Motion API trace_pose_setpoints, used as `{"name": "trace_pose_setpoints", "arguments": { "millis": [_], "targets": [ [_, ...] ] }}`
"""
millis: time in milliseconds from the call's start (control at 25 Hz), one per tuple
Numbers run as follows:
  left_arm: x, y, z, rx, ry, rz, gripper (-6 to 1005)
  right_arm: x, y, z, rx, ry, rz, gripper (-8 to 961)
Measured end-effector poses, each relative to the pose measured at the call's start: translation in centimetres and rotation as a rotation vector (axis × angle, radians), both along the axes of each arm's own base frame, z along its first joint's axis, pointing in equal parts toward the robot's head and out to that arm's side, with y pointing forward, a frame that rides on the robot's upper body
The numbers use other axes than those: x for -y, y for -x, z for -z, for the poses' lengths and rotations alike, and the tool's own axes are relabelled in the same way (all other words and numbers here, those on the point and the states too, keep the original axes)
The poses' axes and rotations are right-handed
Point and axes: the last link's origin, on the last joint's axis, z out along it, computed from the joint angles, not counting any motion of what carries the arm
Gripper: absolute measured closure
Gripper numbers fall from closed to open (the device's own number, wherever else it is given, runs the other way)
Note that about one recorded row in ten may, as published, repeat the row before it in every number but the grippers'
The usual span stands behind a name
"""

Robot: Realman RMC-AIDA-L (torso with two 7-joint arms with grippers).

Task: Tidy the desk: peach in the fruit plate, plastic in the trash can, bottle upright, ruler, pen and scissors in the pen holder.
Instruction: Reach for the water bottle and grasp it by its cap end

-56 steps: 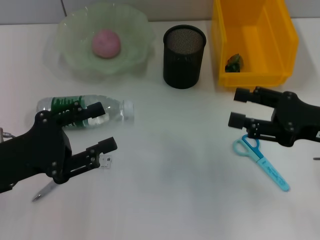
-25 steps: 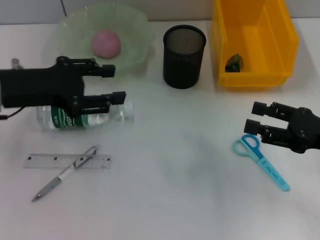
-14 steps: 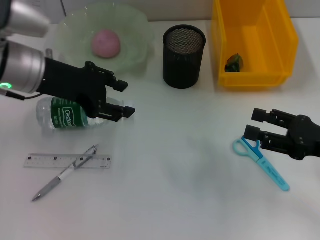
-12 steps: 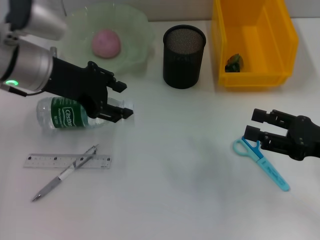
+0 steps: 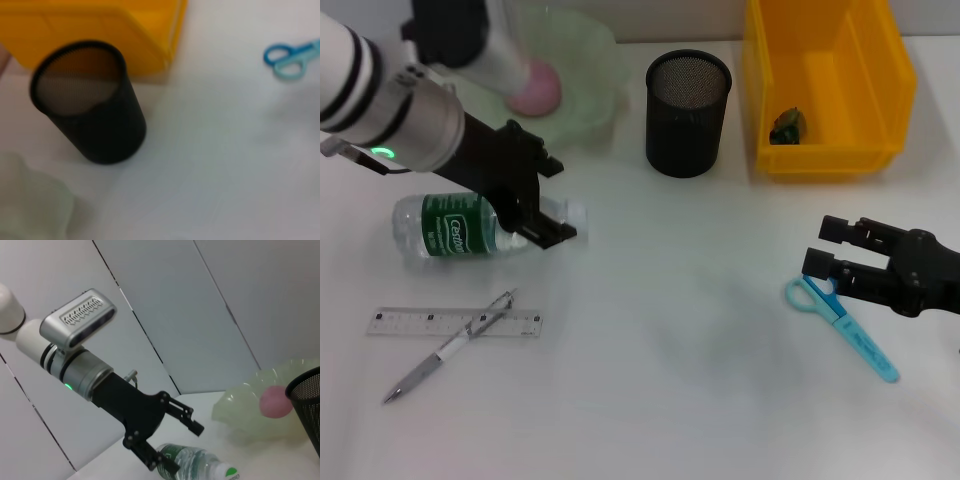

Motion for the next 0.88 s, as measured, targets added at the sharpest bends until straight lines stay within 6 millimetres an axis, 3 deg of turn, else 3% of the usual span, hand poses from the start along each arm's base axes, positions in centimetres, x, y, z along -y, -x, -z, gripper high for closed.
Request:
{"name": "trace_pose_setpoints", "arguments": {
  "millis": [400, 880],
  "targets": [
    [-0.3, -0.5, 1.9, -0.061, -0.001, 0.055, 192, -0.2, 0.2, 0.9, -0.014, 0.005, -0.010, 188],
    [-1.1, -0.1, 3.5, -0.101, -0.007, 0.030, 197, -0.4, -0.1, 1.0, -0.001, -0.007, 0.000, 190]
  ]
}}
